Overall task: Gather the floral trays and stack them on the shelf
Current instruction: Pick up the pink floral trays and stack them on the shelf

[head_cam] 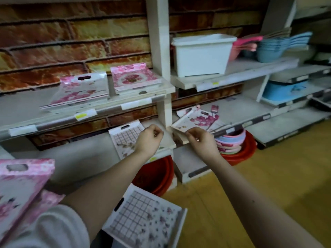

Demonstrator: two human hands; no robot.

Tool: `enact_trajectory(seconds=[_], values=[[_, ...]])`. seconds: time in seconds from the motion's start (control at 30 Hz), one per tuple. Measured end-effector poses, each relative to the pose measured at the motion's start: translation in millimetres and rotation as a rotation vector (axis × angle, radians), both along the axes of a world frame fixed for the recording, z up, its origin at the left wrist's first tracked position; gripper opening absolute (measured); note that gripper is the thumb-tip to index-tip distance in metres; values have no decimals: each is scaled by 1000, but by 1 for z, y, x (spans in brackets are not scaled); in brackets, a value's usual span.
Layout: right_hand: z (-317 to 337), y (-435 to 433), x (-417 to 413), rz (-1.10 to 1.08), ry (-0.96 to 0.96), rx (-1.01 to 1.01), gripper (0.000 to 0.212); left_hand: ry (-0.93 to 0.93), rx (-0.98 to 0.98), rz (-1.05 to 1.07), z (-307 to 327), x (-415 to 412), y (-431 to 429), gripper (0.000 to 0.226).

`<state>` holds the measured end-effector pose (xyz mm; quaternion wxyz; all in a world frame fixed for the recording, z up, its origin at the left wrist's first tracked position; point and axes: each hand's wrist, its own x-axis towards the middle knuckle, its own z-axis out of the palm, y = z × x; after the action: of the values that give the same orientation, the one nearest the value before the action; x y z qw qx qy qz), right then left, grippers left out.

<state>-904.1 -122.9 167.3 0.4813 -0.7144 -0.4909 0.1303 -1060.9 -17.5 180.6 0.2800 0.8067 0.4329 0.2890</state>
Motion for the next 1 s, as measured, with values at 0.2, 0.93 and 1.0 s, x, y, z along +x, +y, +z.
enact_trajectory(seconds=[0.2,0.93,1.0], values=[[-25,-85,42,-75,99,-89,17,24,-66,-61,-28,56,-86,17],[-60,-139,124,-257,185,-129,16,25,-369,-214,-79,168,-127,19],[-67,-126,134,-248,198,-153,16,15,-394,-217,-86,178,-115,19]])
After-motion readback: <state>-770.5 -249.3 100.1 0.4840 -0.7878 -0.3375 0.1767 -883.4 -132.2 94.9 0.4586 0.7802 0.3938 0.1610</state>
